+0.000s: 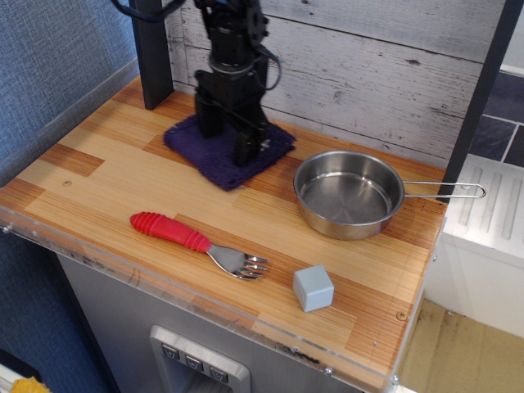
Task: Place the purple towel to the left of the pot
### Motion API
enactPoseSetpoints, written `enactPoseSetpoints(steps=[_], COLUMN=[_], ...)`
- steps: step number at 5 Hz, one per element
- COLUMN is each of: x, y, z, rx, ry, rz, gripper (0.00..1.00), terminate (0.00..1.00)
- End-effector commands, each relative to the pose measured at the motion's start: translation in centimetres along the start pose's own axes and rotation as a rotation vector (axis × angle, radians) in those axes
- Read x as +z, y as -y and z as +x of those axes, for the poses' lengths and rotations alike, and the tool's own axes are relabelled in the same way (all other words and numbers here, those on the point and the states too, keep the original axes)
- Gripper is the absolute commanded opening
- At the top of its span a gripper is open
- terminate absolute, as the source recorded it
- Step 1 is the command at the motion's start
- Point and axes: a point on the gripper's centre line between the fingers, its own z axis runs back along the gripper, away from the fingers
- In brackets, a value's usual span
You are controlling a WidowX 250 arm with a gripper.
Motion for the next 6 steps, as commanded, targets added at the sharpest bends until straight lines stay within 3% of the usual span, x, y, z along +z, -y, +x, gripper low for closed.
enactPoseSetpoints(steps=[1, 3, 5, 6], x=[2.0, 3.8, 7.4, 10.7], y=[2.1, 0.6, -0.8, -1.1], z=[0.3, 0.0, 0.1, 0.0], rx=[-0.059, 0.009, 0.121, 0.131], ry=[0.033, 0.049, 0.084, 0.144], rz=[-0.009, 0.036, 0.075, 0.121], gripper=[1.00, 1.00, 1.00, 1.00], terminate=[0.00, 0.00, 0.00, 0.00])
